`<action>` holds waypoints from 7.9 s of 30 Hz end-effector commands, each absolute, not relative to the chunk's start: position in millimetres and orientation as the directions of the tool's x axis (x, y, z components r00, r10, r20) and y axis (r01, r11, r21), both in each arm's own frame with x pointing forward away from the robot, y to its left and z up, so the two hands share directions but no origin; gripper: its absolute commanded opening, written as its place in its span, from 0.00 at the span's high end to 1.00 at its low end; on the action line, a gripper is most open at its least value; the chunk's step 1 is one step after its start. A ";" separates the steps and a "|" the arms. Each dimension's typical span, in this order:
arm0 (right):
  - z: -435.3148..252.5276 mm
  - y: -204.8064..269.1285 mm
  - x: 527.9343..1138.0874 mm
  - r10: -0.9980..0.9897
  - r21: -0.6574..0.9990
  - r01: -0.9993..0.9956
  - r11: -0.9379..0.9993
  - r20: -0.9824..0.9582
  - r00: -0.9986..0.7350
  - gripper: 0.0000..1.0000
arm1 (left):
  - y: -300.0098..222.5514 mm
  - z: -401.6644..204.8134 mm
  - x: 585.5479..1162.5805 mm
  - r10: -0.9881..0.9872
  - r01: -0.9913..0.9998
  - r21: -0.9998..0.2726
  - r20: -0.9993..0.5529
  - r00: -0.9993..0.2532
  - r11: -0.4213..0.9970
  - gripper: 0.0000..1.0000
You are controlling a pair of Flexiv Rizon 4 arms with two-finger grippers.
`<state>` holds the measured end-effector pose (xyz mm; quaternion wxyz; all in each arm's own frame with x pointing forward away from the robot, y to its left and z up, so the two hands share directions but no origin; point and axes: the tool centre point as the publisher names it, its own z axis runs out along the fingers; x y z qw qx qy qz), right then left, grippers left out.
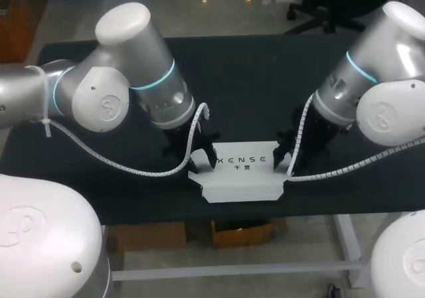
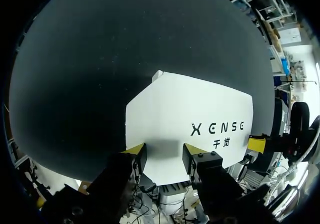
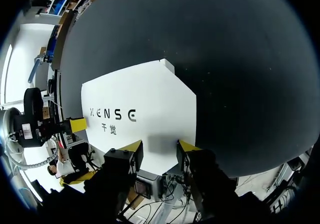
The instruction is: Assemble the packaging by folding the flat box into shape, placing the metal phone stand inside, and closing the box properly
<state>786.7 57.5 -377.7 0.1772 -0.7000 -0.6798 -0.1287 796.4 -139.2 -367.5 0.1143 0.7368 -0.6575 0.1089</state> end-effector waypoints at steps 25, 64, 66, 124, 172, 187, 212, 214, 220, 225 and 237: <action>-377.2 58.0 787.2 0.904 -0.070 0.997 -0.011 0.427 0.040 0.53 | -141.6 -372.4 796.3 -0.940 -0.994 0.019 0.323 0.111 -0.111 0.57; -389.0 54.8 794.4 0.886 0.031 1.000 -0.002 0.463 -0.012 0.55 | -134.5 -382.8 798.6 -0.928 -0.994 -0.022 0.362 0.089 -0.104 0.57; -389.2 55.4 794.3 0.882 0.031 1.000 -0.001 0.471 -0.014 0.55 | -134.0 -382.9 798.3 -0.926 -0.994 -0.026 0.367 0.087 -0.104 0.58; -391.0 66.7 791.8 0.764 0.096 0.994 0.047 0.637 -0.098 0.60 | -132.3 -390.2 794.5 -0.827 -0.991 -0.054 0.558 0.069 -0.119 0.62; -384.2 72.2 798.5 0.719 0.044 0.996 0.079 0.689 -0.087 0.64 | -140.8 -383.6 809.9 -0.767 -0.993 0.032 0.633 0.105 -0.110 0.61; -380.7 75.8 799.7 0.737 -0.006 0.996 0.085 0.674 -0.058 0.69 | -134.6 -374.3 810.5 -0.759 -0.992 0.070 0.639 0.128 -0.108 0.62; -383.3 72.4 801.6 0.757 -0.102 0.994 0.044 0.652 0.034 0.60 | -134.0 -373.6 811.5 -0.764 -0.988 0.100 0.626 0.157 -0.121 0.61; -383.4 71.1 801.4 0.759 -0.108 0.993 0.039 0.650 0.041 0.60 | -133.3 -373.7 811.3 -0.764 -0.987 0.100 0.625 0.158 -0.123 0.61; -388.9 67.5 799.3 0.759 -0.114 0.993 0.029 0.649 0.053 0.60 | -131.3 -376.2 811.2 -0.763 -0.987 0.104 0.625 0.163 -0.125 0.61; -392.4 67.2 800.6 0.753 -0.114 0.993 0.026 0.655 0.056 0.59 | -129.8 -379.1 811.7 -0.760 -0.985 0.113 0.627 0.171 -0.128 0.61; -390.9 79.5 803.9 0.740 -0.109 0.994 0.022 0.670 0.057 0.58 | -136.4 -379.4 812.9 -0.750 -0.984 0.133 0.637 0.175 -0.116 0.60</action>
